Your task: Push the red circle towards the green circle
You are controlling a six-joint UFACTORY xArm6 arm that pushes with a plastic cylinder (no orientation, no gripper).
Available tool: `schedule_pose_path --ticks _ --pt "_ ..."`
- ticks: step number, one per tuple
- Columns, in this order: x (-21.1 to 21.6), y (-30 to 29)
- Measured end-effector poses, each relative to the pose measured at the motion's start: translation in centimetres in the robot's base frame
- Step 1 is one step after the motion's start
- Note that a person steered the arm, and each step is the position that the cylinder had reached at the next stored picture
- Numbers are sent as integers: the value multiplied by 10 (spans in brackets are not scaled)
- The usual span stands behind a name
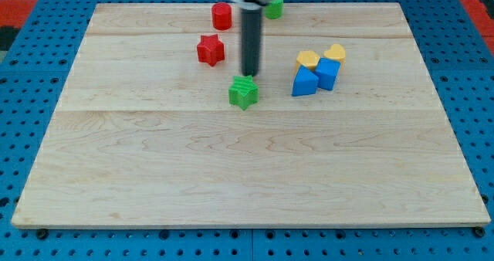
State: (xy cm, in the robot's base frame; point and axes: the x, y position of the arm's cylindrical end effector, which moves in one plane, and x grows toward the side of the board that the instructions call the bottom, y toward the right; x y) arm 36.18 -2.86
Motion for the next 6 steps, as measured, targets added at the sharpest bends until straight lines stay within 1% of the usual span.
schedule_pose_path --ticks 1,2,3,5,6 --pt "-30 -89" --pt "-62 -96" --pt "-71 -95" --pt "-129 -103" --pt "-135 -64"
